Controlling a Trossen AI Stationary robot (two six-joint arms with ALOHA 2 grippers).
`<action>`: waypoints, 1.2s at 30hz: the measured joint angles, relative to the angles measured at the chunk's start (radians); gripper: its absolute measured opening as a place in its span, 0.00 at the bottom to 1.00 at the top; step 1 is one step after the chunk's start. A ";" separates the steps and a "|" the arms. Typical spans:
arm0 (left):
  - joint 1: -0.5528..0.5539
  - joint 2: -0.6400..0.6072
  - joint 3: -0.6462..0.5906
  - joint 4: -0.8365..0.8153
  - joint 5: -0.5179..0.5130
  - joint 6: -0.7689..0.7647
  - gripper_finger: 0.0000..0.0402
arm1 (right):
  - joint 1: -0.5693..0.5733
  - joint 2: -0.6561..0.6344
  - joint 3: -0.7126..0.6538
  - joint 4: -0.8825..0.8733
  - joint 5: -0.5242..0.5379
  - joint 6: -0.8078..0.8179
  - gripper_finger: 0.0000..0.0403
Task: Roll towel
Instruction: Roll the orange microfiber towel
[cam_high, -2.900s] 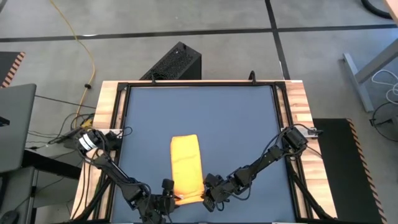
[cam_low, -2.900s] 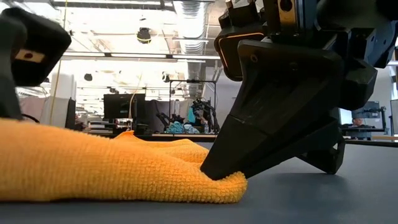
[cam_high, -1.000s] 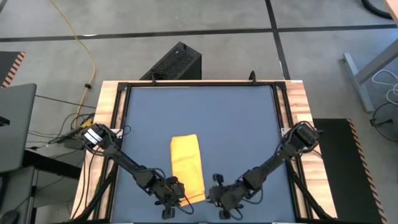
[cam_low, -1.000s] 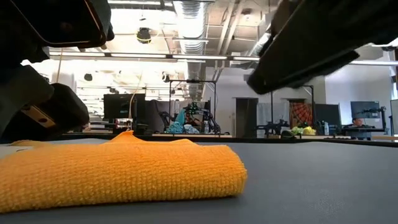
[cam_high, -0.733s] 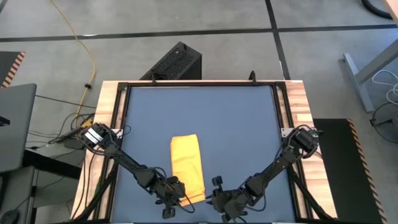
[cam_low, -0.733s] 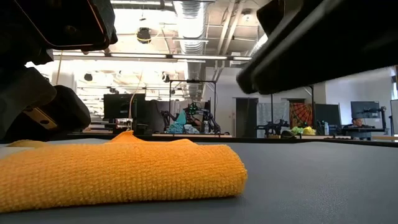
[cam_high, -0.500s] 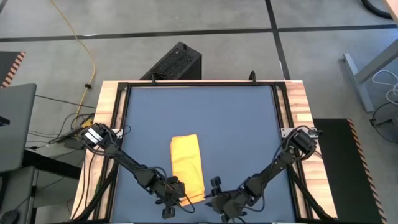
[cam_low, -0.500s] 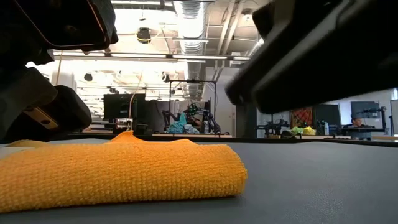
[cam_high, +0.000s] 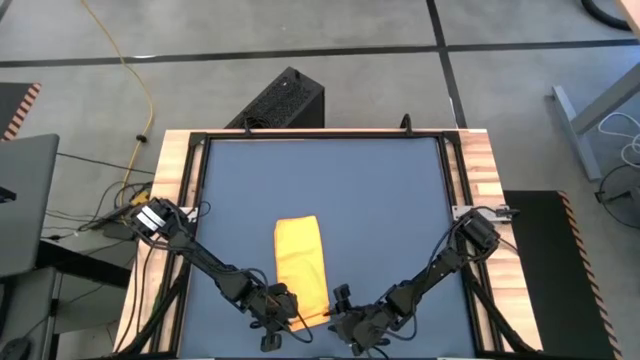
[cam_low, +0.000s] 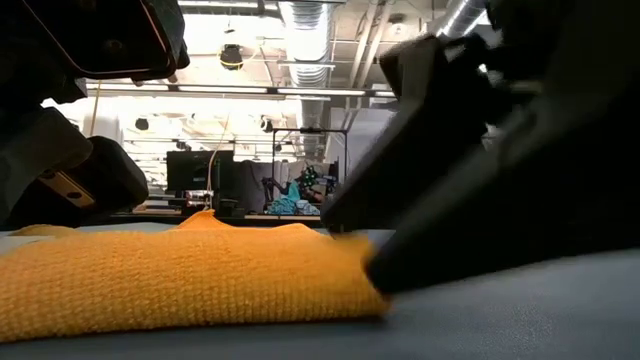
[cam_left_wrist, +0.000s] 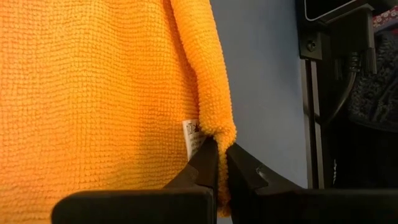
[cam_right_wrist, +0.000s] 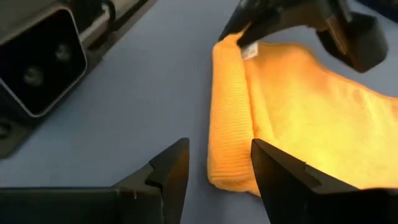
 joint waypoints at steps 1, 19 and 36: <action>-0.001 0.000 0.000 0.002 -0.003 0.000 0.00 | 0.001 0.002 -0.001 -0.010 0.003 0.000 0.49; 0.000 0.001 -0.001 0.016 0.013 0.032 0.06 | -0.042 0.069 0.002 0.055 -0.033 0.065 0.38; -0.002 -0.098 -0.004 -0.110 0.090 0.098 0.19 | -0.061 0.011 0.000 -0.052 -0.201 0.490 0.06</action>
